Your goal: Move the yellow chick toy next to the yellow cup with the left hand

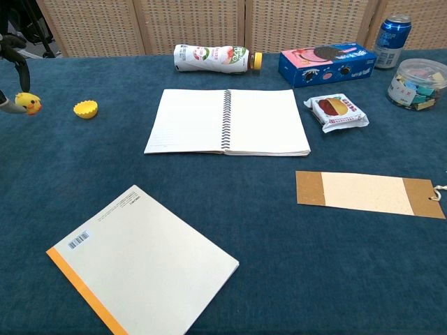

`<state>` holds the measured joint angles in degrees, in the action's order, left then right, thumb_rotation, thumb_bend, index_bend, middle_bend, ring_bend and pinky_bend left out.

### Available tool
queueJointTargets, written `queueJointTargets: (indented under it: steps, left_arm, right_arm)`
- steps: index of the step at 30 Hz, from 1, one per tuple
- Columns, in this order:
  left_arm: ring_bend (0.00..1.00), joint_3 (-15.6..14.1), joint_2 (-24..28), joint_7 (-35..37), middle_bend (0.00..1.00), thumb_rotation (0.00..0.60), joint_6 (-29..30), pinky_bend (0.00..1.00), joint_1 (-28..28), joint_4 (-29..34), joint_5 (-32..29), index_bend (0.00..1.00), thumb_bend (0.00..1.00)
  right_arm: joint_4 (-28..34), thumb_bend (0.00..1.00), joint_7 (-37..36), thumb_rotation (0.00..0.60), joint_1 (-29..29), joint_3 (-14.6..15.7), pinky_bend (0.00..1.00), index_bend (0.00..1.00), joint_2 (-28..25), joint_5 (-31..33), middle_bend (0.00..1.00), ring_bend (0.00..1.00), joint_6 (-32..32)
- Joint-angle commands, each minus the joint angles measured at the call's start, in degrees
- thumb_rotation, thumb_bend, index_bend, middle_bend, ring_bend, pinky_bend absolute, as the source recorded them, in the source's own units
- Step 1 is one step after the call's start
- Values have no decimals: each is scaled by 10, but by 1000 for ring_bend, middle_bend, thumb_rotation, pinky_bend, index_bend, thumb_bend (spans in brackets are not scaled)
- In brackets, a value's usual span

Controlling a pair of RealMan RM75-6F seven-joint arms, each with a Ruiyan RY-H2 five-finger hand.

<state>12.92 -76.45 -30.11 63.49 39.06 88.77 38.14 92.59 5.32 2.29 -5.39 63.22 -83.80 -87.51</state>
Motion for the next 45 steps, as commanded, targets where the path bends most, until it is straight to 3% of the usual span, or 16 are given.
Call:
queueJointTargets:
  steps: [1, 7, 15, 21, 45]
  left_arm:
    - [17, 9, 5, 9, 0, 600, -14, 0, 5, -22, -4, 611, 243]
    - [18, 17, -11, 25, 0, 600, -56, 0, 21, -91, -13, 611, 242]
    - [18, 28, -68, 45, 0, 600, -129, 0, 58, -225, -24, 611, 242]
    - [17, 36, -104, 61, 0, 600, -169, 0, 81, -289, -22, 612, 242]
    - [18, 38, -157, 74, 0, 600, -180, 0, 97, -344, -2, 613, 239]
  right_arm:
    - [0, 0, 2, 600, 1, 0, 0, 25, 1, 1, 0, 0, 2]
    - [-3, 0, 8, 600, 6, -1, 0, 26, 4, 9, 0, 0, 14]
    - [-13, 0, 15, 600, 17, -5, 0, 25, 11, 29, 0, 0, 39]
    - [-23, 0, 14, 600, 25, -10, 0, 26, 16, 47, 0, 0, 59]
    - [-27, 0, 9, 600, 29, -8, 0, 25, 15, 56, 0, 0, 68]
